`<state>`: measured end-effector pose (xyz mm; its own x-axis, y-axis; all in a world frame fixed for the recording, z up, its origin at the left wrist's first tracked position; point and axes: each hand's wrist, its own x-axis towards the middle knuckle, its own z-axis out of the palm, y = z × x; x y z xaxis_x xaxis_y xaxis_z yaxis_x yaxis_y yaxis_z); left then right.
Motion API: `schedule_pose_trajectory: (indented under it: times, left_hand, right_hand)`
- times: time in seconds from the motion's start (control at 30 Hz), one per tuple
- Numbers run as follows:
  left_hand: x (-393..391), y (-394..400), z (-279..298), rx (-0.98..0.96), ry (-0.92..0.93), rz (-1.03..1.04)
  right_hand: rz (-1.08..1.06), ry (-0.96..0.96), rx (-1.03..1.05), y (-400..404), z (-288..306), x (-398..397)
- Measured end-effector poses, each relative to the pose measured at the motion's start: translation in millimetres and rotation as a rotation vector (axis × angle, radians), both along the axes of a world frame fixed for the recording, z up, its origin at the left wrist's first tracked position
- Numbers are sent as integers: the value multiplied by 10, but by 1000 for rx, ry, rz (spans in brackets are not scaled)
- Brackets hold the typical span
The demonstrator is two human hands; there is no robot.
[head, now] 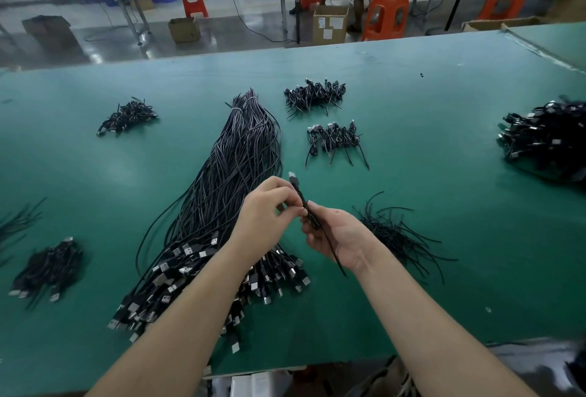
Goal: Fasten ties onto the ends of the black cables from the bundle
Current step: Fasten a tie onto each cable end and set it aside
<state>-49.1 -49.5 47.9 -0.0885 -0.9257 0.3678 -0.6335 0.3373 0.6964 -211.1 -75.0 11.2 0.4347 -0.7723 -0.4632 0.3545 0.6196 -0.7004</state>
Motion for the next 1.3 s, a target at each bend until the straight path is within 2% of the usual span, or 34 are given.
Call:
schedule_pose_trajectory:
  times: [0.17, 0.27, 0.43, 0.57, 0.7, 0.83, 0.9, 1.13, 1.3]
  left_hand:
    - [-104, 27, -101, -159, -92, 145]
    - [-205, 83, -139, -171, -94, 216]
    - [-384, 159, -159, 7, 138, 251]
    - [-403, 131, -112, 63, 308, 321]
    - [-331, 102, -76, 175, 439, 302]
    - [-192, 63, -1, 413, 584, 255]
    - [-130, 50, 39, 464, 556, 245]
    - [-35, 56, 143, 460, 327, 167]
    - [-5, 59, 174, 471, 336, 120]
  right_hand:
    - [-100, -28, -39, 6, 82, 64]
    - [-169, -92, -74, 2, 89, 95]
    - [-302, -112, -194, 29, 53, 107]
    - [-343, -111, -244, 62, 40, 135]
    - [-309, -113, -238, 74, 58, 121]
    - [-232, -28, -244, 55, 59, 26]
    - [-182, -28, -241, 51, 57, -6]
    - [-66, -25, -258, 34, 90, -84]
    - [19, -77, -212, 44, 124, -116]
